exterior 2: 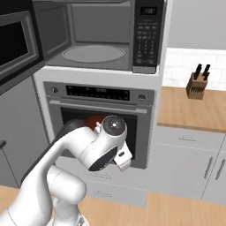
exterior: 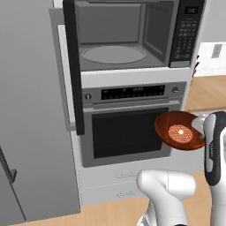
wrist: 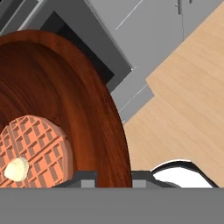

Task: Open the microwave, place the bowl with waffle inside the microwave, then close the microwave door and turn it on.

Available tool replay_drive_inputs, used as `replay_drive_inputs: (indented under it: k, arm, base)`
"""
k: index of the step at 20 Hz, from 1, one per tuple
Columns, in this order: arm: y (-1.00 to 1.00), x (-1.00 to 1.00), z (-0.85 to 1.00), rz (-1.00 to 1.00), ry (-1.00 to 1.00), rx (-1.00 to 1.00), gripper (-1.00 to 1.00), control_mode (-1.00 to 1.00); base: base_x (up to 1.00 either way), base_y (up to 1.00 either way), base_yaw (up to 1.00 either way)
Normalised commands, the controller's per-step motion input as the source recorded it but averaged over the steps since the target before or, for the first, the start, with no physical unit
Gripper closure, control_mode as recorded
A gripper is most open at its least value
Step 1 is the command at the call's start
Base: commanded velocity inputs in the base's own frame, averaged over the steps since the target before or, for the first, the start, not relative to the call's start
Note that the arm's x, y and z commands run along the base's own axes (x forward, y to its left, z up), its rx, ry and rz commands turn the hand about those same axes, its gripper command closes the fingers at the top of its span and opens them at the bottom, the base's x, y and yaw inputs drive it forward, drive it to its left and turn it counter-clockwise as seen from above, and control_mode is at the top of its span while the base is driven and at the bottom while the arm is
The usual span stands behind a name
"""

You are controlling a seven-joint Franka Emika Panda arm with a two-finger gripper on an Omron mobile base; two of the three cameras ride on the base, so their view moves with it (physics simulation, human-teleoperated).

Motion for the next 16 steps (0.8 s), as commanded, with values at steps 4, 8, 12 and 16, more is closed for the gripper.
replay_drive_inputs:
  k: [4, 8, 12, 16]
  arm:
    - [0.0, 0.0, 0.0, 0.0, 0.0, 0.0, 1.0, 1.0]
    - [0.0, 0.0, 0.0, 0.0, 0.0, 0.0, 1.0, 1.0]
    - [0.0, 0.0, 0.0, 0.0, 0.0, 0.0, 1.0, 1.0]
    - [0.0, 0.0, 0.0, 0.0, 0.0, 0.0, 1.0, 1.0]
  base:
    - [0.32, 0.39, 0.06]
    - [0.26, 0.29, 0.04]
    - [0.25, 0.38, 0.0]
    - [0.4, 0.33, 0.0]
